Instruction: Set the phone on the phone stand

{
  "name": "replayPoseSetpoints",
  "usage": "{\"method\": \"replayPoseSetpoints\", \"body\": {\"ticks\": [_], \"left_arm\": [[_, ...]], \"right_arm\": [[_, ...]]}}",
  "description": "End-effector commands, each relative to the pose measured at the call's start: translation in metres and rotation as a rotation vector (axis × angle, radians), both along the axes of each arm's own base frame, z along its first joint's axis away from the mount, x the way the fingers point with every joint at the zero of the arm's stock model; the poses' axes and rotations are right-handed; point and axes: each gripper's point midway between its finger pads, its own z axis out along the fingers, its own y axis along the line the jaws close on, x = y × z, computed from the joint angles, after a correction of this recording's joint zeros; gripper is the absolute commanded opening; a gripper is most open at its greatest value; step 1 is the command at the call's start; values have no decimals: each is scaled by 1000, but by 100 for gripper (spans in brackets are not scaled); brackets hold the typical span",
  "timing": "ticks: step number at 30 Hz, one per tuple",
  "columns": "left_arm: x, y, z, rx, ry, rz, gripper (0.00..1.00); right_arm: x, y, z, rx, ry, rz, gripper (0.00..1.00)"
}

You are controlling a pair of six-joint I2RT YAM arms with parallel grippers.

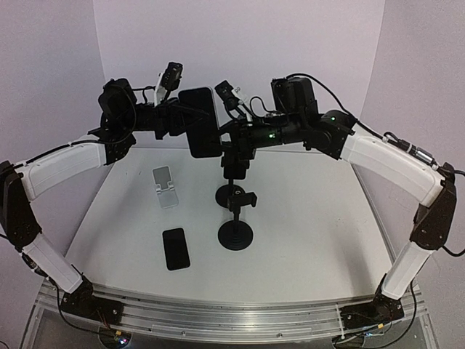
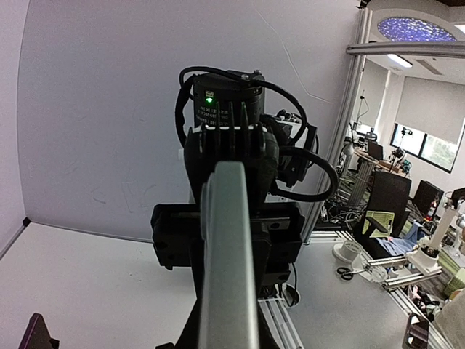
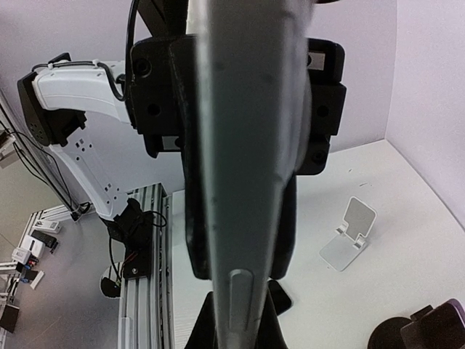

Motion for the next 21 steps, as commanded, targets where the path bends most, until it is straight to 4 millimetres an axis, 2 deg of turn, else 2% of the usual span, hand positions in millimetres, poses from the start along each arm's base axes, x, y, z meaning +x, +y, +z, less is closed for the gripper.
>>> {"method": "replayPoseSetpoints", "body": {"ticks": [1, 3, 4, 6, 7, 10, 11, 13, 15, 17, 19, 21], "left_arm": [[-13, 4, 14, 1, -38, -45, 0], [-11, 4, 12, -2, -39, -26, 0], [-9, 4, 10, -2, -34, -8, 0], [-5, 1, 6, -5, -31, 29, 0], [-3, -1, 4, -12, -37, 56, 0], [5, -9, 2, -49, -56, 156, 0], [8, -12, 2, -62, -49, 182, 0], [13, -16, 5, -95, -38, 217, 0], [18, -19, 6, -123, -21, 240, 0], [25, -23, 6, -139, 3, 269, 0], [33, -29, 2, -147, 24, 313, 0], [34, -36, 0, -157, 18, 343, 0]], "right_arm": [[6, -6, 19, 10, -84, -27, 0], [12, -11, 19, 0, -84, -74, 3], [16, -16, 19, -2, -81, -111, 17], [33, -27, 13, -28, -73, -238, 50], [42, -36, 9, -43, -65, -315, 61], [65, -72, -9, -70, 29, -585, 78], [69, -87, -16, -74, 67, -675, 80], [70, -117, -44, -101, 139, -819, 80], [63, -141, -75, -133, 206, -903, 79], [51, -163, -104, -169, 251, -955, 73], [39, -174, -122, -193, 262, -963, 69], [28, -173, -136, -194, 244, -937, 66]]}}
